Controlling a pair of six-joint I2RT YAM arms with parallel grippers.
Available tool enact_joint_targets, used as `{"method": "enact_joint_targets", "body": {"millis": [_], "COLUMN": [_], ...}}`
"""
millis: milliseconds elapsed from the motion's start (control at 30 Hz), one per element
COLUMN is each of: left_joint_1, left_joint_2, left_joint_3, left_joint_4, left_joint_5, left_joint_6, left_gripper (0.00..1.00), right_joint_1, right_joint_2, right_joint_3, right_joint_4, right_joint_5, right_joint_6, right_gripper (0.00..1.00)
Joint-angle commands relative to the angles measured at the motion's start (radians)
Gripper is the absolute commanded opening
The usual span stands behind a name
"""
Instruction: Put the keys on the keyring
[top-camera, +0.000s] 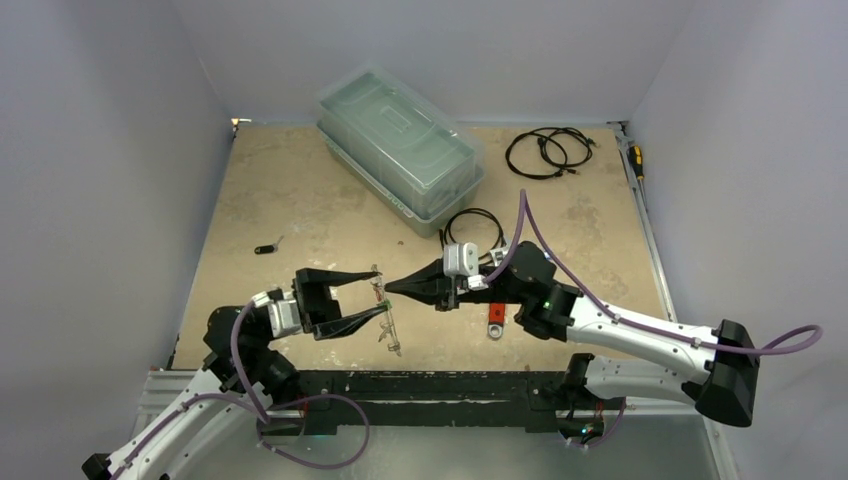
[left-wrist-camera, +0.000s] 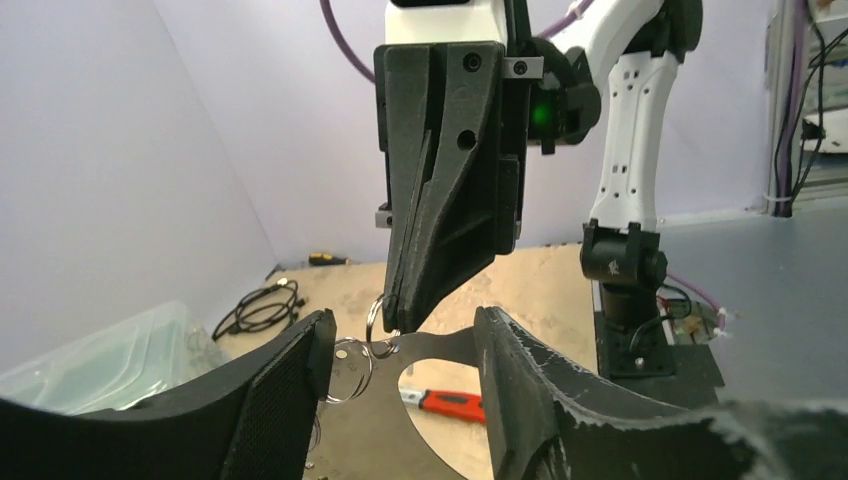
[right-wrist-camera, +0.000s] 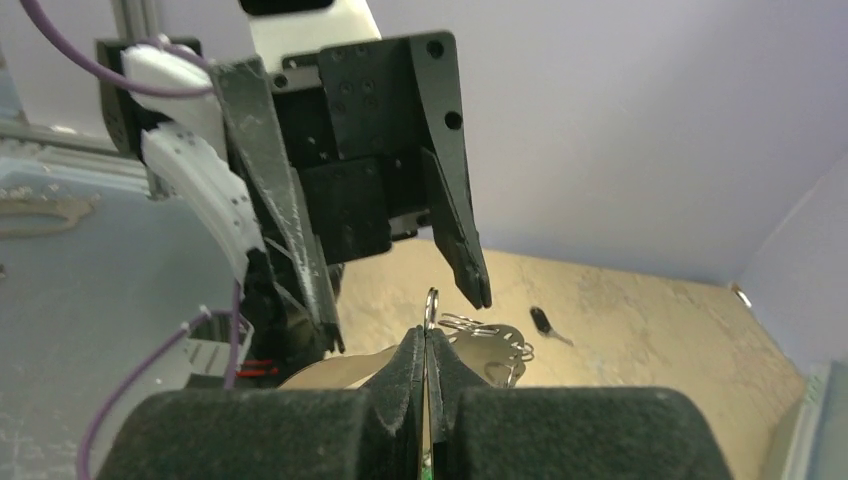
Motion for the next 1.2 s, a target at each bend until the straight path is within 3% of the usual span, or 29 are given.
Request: {"method": "enact_joint_targets", "body": {"millis": [0,367,533,800,900,1000,1133,1167], "left_joint_1": [-0.002,-0.001,-0.001,-0.001,-0.002,-0.002,-0.002,-0.002], "left_joint_2": [-0.027,0.039,0.105,0.208,0.210,0.189,0.190,0.202], "left_joint_3": [0.073,0.231,0.261,0.288,0.275,0.215,0.141,0.143], "left_joint_4": [-0.164,-0.595,-0.634,-0.631,-0.621,-0.547,-0.455,-0.455], "left_joint_5": [-0.028,-0.057,-0.059,-0.069,-0.120,-0.163,-0.172,-0.171], "left_joint_6": [0.104,0.389,0.458,0.500,0.476,0.417,0.320,0.315], "left_gripper": [0.58,0.42,0.42,0.40,0.39,0.39,0.40,0.40], "right_joint_1": [0.002,0.057,0.133,0.157,0.157,0.157,0.157,0.155], "right_joint_2": [-0.046,-0.127,-0.106,-0.089,-0.091,-0.102,-0.116,-0.110], "right_joint_3": [0.073,0.026,0.043,0.015,-0.032,-0.099,-0.152,-0.148], "right_joint_4": [-0.121,-0.259,-0.336,-0.315,-0.203,-0.077,-0.145,-0.204], "right_joint_5": [0.100,0.320,0.454,0.525,0.674,0.865,1.034,1.059], "right_joint_6": [-0.127,-0.470,-0.581,-0.599,-0.512,-0.299,0.170,0.255], "right_gripper": [0.00,0.00,0.00,0.00,0.00,0.00,0.01,0.08]}}
